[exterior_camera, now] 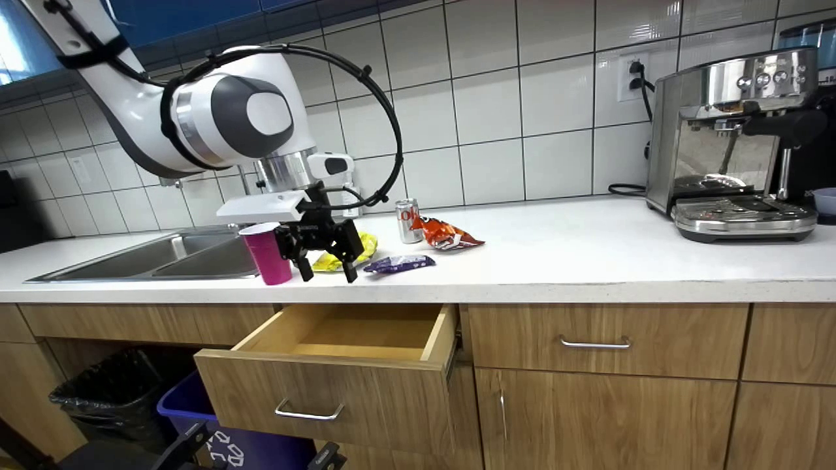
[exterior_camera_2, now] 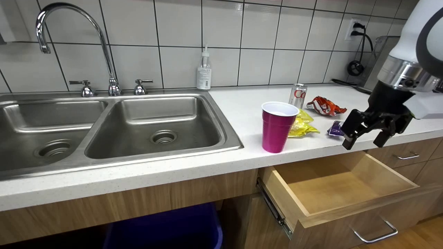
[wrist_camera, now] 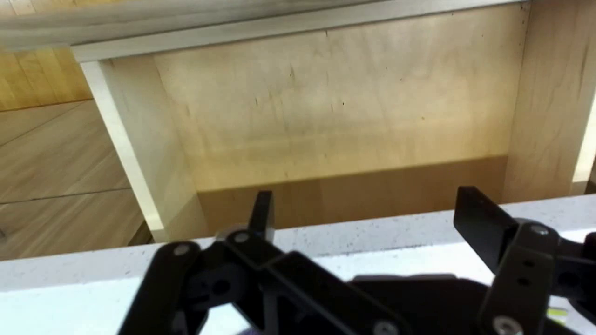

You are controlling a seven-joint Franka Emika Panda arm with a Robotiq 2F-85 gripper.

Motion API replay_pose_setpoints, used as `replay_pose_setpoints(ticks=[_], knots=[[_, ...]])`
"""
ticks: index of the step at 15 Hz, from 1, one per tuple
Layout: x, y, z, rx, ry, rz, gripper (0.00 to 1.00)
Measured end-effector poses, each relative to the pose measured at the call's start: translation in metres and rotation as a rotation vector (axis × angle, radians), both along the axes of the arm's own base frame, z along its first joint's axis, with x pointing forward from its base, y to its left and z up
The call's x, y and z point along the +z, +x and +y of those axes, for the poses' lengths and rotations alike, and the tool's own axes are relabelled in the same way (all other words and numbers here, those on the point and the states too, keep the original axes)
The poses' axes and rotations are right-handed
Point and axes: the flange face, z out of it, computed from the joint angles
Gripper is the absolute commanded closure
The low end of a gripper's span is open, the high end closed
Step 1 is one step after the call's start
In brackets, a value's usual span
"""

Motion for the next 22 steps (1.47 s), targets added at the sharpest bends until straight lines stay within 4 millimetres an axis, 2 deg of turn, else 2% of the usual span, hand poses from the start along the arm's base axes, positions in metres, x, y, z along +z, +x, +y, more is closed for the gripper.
replay_pose_setpoints(ticks=[8,14,19,22], knots=[[0.036,0.055,-0.020,-0.030,0.001,-0.073,0.00],[0.042,0.105,-0.026,0.029,0.056,-0.102,0.00],[0.052,0.129,-0.013,0.101,0.126,-0.114,0.00],[0.050,0.138,0.001,0.135,0.143,-0.098,0.00]])
